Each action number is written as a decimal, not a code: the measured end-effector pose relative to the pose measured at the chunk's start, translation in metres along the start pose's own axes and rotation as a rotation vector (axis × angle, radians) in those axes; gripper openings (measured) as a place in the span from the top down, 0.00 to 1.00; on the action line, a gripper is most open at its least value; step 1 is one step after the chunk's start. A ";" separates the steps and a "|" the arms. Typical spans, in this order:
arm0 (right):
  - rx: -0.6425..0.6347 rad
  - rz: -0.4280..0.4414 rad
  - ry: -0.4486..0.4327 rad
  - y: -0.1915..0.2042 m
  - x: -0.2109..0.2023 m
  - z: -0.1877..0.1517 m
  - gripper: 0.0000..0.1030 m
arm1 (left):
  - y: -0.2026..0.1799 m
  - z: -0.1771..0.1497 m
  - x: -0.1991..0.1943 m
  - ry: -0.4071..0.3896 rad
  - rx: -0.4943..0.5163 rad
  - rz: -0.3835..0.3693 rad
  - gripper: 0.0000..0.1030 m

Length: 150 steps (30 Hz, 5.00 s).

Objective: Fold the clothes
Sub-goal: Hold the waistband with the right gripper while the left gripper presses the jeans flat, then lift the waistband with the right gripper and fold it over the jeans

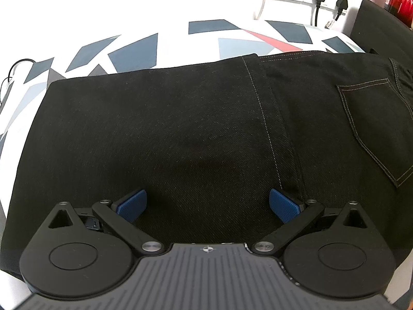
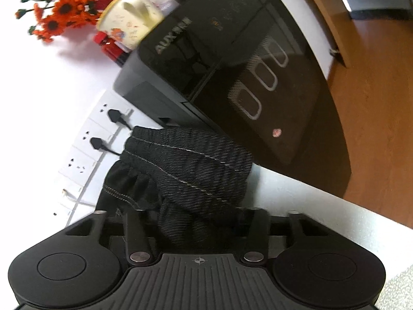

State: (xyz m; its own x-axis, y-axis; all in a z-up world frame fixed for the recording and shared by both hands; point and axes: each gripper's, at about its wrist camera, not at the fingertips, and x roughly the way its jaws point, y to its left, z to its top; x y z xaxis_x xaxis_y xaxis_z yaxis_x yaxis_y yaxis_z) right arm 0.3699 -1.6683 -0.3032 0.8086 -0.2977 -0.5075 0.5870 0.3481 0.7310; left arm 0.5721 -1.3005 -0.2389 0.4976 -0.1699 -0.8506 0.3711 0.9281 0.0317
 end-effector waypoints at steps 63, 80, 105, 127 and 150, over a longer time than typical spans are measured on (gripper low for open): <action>-0.019 0.084 0.009 0.017 -0.024 0.024 0.69 | 0.005 0.002 -0.001 0.015 -0.017 -0.010 0.00; -0.409 0.111 -0.130 0.192 -0.086 -0.045 0.68 | 0.189 -0.039 -0.089 -0.269 -0.448 -0.475 0.06; -1.228 0.326 0.588 0.365 -0.055 -0.379 0.40 | 0.371 -0.120 -0.090 -0.225 -0.516 -0.431 0.02; -0.933 -0.013 0.490 0.407 0.059 -0.343 0.66 | 0.381 -0.124 -0.081 -0.174 -0.507 -0.446 0.02; -1.058 0.201 0.691 0.426 0.032 -0.372 0.18 | 0.387 -0.118 -0.082 -0.140 -0.527 -0.532 0.02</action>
State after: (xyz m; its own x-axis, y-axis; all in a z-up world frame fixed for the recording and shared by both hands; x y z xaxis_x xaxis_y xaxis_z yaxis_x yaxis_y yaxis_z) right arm 0.6608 -1.1991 -0.1773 0.5530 0.2531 -0.7938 -0.0587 0.9622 0.2660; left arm 0.5820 -0.8882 -0.2188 0.4644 -0.6463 -0.6055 0.1831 0.7390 -0.6484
